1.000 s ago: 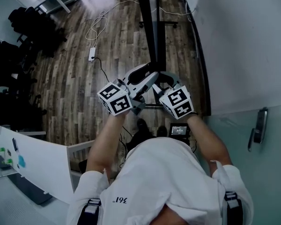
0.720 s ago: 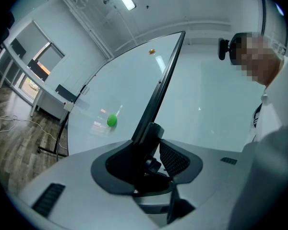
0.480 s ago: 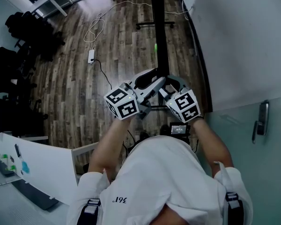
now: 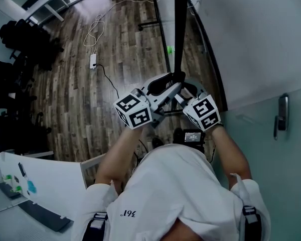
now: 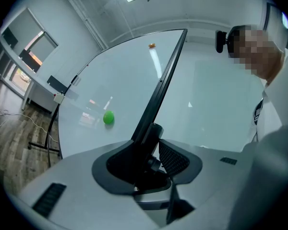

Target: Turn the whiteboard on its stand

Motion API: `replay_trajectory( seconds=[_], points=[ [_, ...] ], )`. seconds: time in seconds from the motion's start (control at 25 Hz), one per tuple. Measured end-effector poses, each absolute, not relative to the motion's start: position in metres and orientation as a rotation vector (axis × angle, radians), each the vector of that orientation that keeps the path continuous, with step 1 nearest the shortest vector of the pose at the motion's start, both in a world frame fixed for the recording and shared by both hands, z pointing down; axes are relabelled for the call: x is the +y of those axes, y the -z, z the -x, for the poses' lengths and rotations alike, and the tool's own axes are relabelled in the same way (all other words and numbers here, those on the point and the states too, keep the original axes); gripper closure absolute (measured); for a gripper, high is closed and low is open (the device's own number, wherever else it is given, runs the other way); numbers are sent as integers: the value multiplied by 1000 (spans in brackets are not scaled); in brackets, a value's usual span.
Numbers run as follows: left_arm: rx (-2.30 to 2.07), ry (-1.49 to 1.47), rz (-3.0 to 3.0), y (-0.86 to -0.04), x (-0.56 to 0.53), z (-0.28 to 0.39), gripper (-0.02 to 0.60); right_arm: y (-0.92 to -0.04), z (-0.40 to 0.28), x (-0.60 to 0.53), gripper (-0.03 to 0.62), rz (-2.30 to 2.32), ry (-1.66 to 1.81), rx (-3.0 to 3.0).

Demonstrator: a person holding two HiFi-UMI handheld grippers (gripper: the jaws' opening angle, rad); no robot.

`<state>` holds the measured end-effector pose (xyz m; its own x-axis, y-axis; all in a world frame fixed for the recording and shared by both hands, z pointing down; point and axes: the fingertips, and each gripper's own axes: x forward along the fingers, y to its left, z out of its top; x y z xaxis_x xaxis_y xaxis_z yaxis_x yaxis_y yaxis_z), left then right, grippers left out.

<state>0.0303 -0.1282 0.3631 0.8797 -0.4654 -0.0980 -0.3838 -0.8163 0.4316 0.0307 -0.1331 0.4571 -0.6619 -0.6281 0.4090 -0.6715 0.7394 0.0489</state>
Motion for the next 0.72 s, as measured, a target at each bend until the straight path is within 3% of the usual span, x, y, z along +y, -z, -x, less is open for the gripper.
replay_trajectory(
  seconds=[0.72],
  points=[
    [-573, 263, -2679, -359, -120, -36, 414, -453, -36, -125, 422, -1047, -128, -2531]
  ],
)
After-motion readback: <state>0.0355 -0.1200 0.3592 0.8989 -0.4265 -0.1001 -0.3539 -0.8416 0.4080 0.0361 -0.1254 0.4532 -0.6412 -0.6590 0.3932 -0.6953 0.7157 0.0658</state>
